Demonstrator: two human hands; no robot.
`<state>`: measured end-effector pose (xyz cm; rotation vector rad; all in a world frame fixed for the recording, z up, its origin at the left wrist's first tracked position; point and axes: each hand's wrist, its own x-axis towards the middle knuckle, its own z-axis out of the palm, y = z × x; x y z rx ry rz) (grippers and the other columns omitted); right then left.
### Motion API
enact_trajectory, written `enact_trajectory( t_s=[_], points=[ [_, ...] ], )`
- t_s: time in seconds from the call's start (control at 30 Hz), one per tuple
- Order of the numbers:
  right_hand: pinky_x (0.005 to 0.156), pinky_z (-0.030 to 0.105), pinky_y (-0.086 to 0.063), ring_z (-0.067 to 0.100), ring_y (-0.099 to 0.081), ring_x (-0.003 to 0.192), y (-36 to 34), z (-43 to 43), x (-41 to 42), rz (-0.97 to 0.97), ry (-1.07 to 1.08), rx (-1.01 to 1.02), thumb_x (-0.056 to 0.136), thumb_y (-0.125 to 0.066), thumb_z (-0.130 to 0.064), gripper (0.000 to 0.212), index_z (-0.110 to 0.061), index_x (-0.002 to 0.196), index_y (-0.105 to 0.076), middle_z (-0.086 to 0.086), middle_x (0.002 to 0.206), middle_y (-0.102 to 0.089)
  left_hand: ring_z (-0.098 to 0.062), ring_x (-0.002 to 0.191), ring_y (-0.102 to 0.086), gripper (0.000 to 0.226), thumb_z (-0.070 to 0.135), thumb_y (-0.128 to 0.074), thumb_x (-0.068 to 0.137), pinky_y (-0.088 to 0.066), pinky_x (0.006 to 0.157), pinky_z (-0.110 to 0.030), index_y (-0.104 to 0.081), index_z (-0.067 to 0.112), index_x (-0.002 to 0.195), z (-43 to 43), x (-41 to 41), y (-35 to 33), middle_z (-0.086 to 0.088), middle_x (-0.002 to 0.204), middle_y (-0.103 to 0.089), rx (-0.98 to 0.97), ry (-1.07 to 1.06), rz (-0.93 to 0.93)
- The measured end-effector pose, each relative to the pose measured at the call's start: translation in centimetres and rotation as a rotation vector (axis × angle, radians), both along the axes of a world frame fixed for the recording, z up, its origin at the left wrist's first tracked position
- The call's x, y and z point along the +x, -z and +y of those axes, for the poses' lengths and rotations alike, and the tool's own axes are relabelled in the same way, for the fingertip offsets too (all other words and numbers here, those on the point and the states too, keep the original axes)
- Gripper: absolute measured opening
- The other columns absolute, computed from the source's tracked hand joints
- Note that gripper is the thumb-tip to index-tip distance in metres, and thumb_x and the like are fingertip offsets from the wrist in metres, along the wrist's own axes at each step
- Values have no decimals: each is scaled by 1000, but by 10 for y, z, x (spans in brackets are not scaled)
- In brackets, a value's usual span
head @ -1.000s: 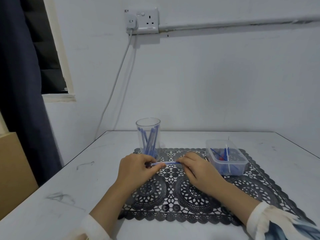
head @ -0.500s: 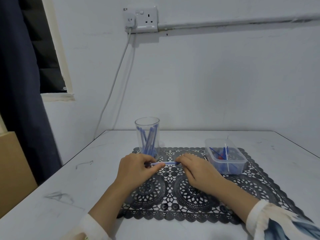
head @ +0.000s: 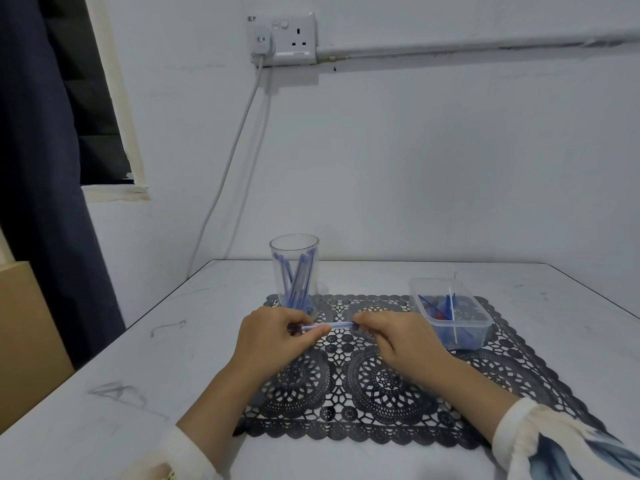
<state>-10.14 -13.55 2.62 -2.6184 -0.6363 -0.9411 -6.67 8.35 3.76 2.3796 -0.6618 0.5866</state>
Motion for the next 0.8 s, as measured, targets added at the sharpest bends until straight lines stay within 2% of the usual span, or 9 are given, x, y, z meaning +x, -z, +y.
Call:
enact_trajectory(
  t_s=[0.13,0.2,0.3,0.37,0.43,0.57,0.63,0.7,0.8],
  points=[
    [58,29,-53,14,-66,68,2,1,1,50,13,42,87,-36,-39,39,-26,107,-67,-7,84,-72,-5,55,-54,45,73,-52,68,-33,49,-13,-73,34,74,1,1,0,13,55,-61,-14,-1,-7],
    [63,27,-49,10,-65,75,0,1,2,92,61,46,90,-33,-50,42,-32,114,-62,-9,88,-71,-5,55,-54,51,77,-46,65,-35,49,-14,-73,34,74,1,1,-1,13,55,-61,-18,-7,-9],
    [55,22,-37,-2,-49,57,-1,2,0,75,110,65,89,-28,-61,50,-36,125,-51,-15,59,-53,-4,57,-55,53,79,-47,66,-41,52,-20,-73,33,74,1,2,-1,13,56,-61,-14,-27,-24],
    [52,20,-33,-3,-41,52,1,1,0,78,109,127,94,-34,-47,39,-33,128,-45,-14,55,-41,-5,58,-56,48,75,-49,69,-41,53,-21,-72,33,73,1,2,-1,12,56,-61,-3,-54,-23],
    [53,23,-34,3,-43,55,3,-1,0,106,79,195,96,-35,-27,35,-32,130,-38,-10,60,-43,-3,58,-55,41,70,-54,72,-39,51,-17,-72,33,73,2,2,-2,13,55,-60,-8,-84,-25],
    [60,18,-36,0,-42,65,6,-2,5,149,58,251,91,-35,0,42,-23,126,-35,-16,74,-39,0,57,-54,38,68,-56,75,-32,50,-15,-71,33,73,4,3,-3,14,55,-58,-11,-130,-14],
    [61,18,-35,-1,-42,69,10,-4,13,192,110,240,80,-38,13,54,-19,123,-37,-16,78,-38,0,57,-53,39,68,-56,75,-31,50,-15,-70,33,73,4,3,-4,14,55,-57,-13,-140,-4],
    [60,27,-41,7,-46,70,16,-8,22,247,155,223,75,-42,14,59,-21,122,-36,-7,78,-45,-1,58,-53,39,68,-55,75,-33,50,-15,-71,32,74,5,4,-3,14,56,-58,-9,-145,2],
    [62,30,-48,11,-52,72,19,-11,28,315,174,219,82,-45,5,41,-22,112,-38,-6,84,-50,-2,59,-54,40,67,-55,75,-36,52,-16,-71,31,76,5,5,-4,12,58,-59,-1,-150,14]
  ],
)
